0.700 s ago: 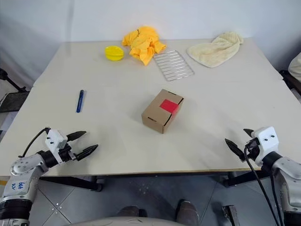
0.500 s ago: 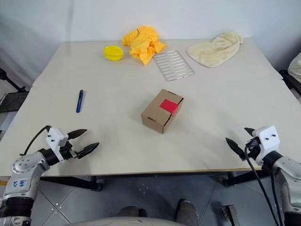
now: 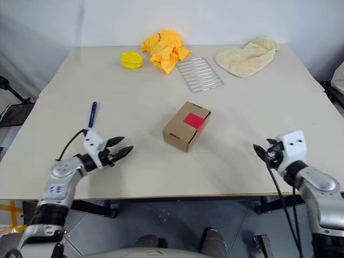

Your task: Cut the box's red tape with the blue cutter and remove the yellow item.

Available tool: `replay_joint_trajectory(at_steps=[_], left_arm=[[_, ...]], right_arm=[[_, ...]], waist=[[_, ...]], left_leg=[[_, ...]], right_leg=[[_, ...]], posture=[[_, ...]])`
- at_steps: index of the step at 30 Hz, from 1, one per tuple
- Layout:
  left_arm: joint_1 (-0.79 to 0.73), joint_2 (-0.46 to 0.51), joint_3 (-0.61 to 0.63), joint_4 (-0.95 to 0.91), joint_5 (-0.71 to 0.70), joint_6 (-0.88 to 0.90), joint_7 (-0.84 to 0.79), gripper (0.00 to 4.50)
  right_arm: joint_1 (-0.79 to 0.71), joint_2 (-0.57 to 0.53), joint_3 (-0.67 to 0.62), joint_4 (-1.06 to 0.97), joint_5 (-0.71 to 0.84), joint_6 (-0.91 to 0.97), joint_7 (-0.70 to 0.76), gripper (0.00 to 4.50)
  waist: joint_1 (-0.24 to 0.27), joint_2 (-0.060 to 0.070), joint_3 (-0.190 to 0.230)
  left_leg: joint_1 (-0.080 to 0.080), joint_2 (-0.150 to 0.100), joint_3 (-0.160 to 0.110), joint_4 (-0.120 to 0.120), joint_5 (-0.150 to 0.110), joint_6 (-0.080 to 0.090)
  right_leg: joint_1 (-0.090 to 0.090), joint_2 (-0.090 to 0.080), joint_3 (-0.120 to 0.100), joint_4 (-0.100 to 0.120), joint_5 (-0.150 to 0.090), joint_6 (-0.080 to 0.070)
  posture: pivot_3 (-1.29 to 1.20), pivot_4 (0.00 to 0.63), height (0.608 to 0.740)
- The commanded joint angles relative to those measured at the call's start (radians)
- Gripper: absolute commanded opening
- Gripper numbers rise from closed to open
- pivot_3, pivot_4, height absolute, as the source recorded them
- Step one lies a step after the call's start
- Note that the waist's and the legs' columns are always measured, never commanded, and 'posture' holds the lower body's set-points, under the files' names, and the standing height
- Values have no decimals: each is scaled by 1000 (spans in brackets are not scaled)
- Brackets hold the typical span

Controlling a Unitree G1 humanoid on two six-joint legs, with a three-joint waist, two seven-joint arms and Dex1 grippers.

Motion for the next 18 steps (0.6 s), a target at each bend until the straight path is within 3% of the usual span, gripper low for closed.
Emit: replay_joint_trajectory(at_steps=[1, 4, 5, 11, 18], left_arm=[[-58, -34, -17, 78, 35, -23, 50, 1442], [-167, -99, -35, 227, 66, -49, 103, 480], [-211, -123, -46, 289, 83, -74, 115, 104], [-330, -196, -87, 448, 108, -136, 45, 45], [-387, -279, -136, 494, 123, -139, -23, 45]], right_arm=[[-51, 20, 21, -26, 4, 44, -32, 1109], [-160, 70, 100, 28, -17, 96, -65, 44], [-211, 88, 138, 72, -37, 103, -67, 0], [-390, 137, 247, 258, -106, 68, -47, 0], [-600, 217, 334, 503, -182, -7, -7, 0]], waist=[[3, 0, 0], [9, 0, 0], [11, -1, 1], [9, -1, 1], [6, -1, 0]], left_leg=[[0, 0, 0, 0, 0, 0], [-1, 0, -1, 4, 0, 0], [-1, -1, -1, 7, 0, 0], [-3, -2, -3, 8, 2, 3], [-15, -3, -2, 9, 2, 3]], right_leg=[[0, 0, 0, 0, 0, 0], [0, 0, 0, 1, 0, 1], [1, -1, 0, 4, 1, 1], [0, -2, -1, 3, 3, 0], [-9, -2, -5, 4, 4, 1]], posture=[[0, 150, 740], [0, 150, 740], [0, 150, 740], [0, 150, 740], [0, 150, 740]])
